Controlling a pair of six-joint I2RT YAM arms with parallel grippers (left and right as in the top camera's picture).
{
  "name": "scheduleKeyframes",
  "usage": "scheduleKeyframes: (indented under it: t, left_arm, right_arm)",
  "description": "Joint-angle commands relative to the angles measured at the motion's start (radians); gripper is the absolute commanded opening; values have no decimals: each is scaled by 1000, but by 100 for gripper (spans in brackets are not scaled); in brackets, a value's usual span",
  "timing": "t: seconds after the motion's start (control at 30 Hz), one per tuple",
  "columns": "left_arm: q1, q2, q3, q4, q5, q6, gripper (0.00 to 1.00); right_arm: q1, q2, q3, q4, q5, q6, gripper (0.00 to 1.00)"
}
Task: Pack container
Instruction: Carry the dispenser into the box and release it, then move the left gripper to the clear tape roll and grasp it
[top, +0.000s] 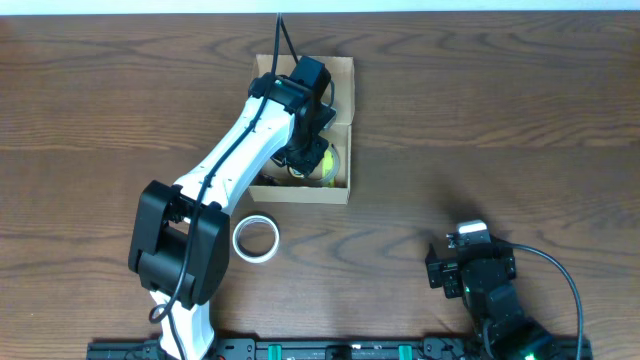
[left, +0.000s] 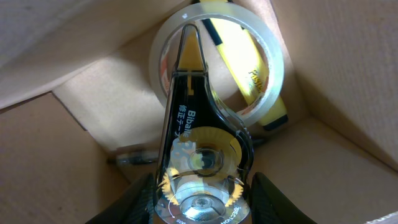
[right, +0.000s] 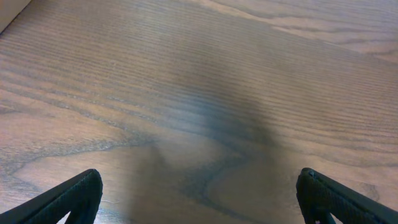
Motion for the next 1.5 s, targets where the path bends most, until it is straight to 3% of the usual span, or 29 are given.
scheduleKeyframes:
  t: [0.0, 0.37, 0.47, 0.6, 0.73, 1.1, 1.37, 1.47]
  left_arm:
    - [4, 16, 21, -7, -1, 9, 32]
    - [-6, 72, 18, -6, 0, 9, 32]
    - [-6, 79, 18, -5, 0, 9, 37]
    - [-6, 80, 18, 24, 0, 9, 54]
    - [-6, 80, 18, 35, 0, 9, 64]
    - [-3, 28, 19, 118, -2, 9, 74]
    - [43, -133, 19, 174, -12, 0, 80]
    - [66, -224, 19, 153, -13, -27, 89]
  right_arm:
    - [-5, -4, -2, -1, 13, -6, 99]
    - [-5, -4, -2, -1, 13, -6, 99]
    - [-5, -4, -2, -1, 13, -6, 99]
    - [-5, -4, -2, -1, 13, -6, 99]
    - [-5, -4, -2, -1, 13, -6, 99]
    - [-5, -4, -2, -1, 13, -6, 99]
    - [-5, -4, -2, -1, 13, -6, 99]
    - [-5, -4, -2, -1, 13, -6, 99]
